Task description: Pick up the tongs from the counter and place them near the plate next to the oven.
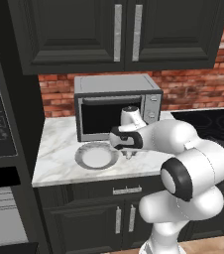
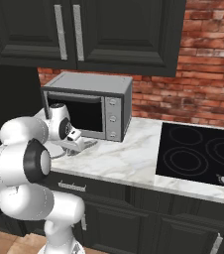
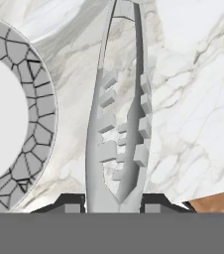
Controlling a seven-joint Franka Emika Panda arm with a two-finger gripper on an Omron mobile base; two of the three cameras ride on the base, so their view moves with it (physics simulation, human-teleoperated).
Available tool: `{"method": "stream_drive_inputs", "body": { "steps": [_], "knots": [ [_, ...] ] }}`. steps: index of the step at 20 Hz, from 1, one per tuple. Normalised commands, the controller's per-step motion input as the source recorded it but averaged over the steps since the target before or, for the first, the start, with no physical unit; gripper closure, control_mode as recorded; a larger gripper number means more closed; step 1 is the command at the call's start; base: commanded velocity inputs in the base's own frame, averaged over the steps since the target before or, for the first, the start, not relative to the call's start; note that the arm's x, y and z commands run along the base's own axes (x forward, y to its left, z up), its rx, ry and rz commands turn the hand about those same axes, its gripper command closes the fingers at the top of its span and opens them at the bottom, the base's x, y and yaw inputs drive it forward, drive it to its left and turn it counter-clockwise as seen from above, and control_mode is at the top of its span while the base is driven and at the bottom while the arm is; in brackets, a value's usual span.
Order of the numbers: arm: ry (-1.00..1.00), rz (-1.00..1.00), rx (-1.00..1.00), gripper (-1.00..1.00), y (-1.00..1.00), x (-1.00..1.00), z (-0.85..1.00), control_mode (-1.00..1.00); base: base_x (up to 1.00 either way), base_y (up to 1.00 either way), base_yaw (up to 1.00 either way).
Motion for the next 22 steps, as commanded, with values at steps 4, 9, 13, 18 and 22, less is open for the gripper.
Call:
{"method": "stream_drive_inputs", "body": {
  "steps": [4, 9, 13, 18, 22],
  "knots": [
    [-0.04, 0.00, 0.00, 1.00, -0.04, 0.21, -0.29, -1.00, 0.00, 0.00, 0.00],
    [-0.01, 0.00, 0.00, 1.00, -0.05, 0.26, -0.18, -1.00, 0.00, 0.00, 0.00],
    [0.00, 0.00, 0.00, -1.00, -0.04, 0.15, -0.08, -1.00, 0.00, 0.00, 0.00],
    [0.00, -0.01, 0.01, -1.00, 0.00, 0.01, 0.15, -1.00, 0.00, 0.00, 0.00],
    [0.00, -0.12, 0.00, -1.00, 0.04, 0.00, 0.94, -1.00, 0.00, 0.00, 0.00]
  ]
}}
